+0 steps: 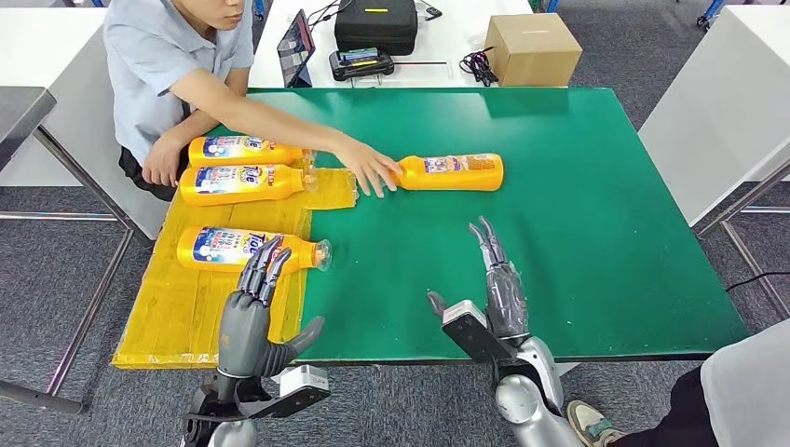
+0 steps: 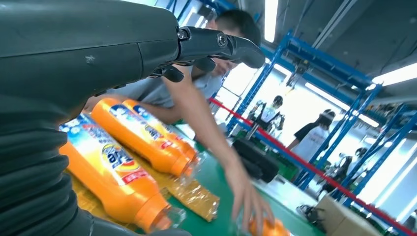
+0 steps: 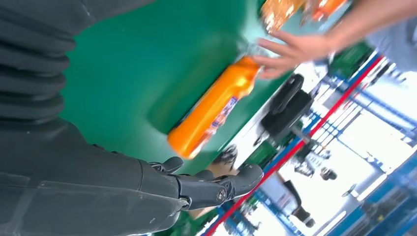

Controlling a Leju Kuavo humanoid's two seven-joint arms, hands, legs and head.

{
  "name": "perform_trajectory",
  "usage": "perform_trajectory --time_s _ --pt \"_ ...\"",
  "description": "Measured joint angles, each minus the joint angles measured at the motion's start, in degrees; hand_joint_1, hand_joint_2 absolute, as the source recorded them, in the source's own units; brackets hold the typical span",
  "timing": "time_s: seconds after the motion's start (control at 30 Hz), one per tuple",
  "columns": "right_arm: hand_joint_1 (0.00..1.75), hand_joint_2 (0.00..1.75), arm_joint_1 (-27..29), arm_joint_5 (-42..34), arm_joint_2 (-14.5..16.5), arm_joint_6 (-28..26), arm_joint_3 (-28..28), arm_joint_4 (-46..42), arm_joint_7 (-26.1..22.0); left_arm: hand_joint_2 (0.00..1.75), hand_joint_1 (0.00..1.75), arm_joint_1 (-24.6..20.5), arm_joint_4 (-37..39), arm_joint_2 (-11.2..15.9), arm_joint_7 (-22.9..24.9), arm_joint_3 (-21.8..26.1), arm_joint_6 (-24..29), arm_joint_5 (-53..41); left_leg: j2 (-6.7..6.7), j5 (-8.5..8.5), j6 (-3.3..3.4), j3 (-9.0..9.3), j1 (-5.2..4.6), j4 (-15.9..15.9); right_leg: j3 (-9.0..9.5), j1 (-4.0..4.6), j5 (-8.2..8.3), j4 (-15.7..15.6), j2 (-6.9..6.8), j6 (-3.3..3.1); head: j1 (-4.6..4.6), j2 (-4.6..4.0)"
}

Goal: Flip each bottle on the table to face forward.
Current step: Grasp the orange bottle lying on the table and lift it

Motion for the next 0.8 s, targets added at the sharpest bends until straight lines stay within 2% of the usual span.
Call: perform_trajectory --time_s 0.13,0.23,0.33,0.57,0.8 --pt "0.00 1.75 1.05 8.81 -0.09 -5.66 -0.69 -0.56 1.26 1.75 0.00 1.34 -2.26 -1.41 -1.48 0.77 -0.01 -0.23 0.00 0.01 0.00 0.02 0.01 0.00 0.01 0.01 0.00 0.01 0.00 0.00 -0.01 0.00" --pt "0.00 1.75 1.69 20.04 -0.62 -11.78 -0.95 -0.60 4.45 1.75 0.00 1.86 -3.77 -2.34 -1.91 1.21 -0.01 -0.43 -0.01 0.01 0.00 0.01 0.01 0.00 0.01 0.00 0.00 0.00 0.00 0.00 0.00 0.00" --pt "0.00 1.75 1.91 28.66 -1.90 -15.22 -1.56 -0.55 8.21 1.75 0.00 2.15 -5.08 -2.95 -2.01 1.29 0.00 -0.56 -0.01 0.00 0.00 0.00 -0.01 0.00 0.02 -0.01 0.00 0.00 0.00 0.00 -0.01 0.00" --pt "0.00 1.75 0.50 38.65 -5.06 -15.97 -3.03 1.21 14.07 1.75 0.00 2.21 -6.35 -3.75 -2.77 1.36 -0.01 0.64 -0.01 0.00 0.01 0.01 -0.03 0.01 0.04 -0.03 0.01 0.00 0.00 0.02 -0.01 0.00" --pt "0.00 1.75 -1.25 41.33 -6.61 -14.15 -3.01 3.18 15.68 1.75 0.00 2.07 -6.64 -4.17 -2.97 1.39 -0.01 1.21 -0.01 0.01 0.01 0.01 -0.01 0.00 0.03 -0.01 0.01 0.00 0.00 0.01 -0.02 0.00"
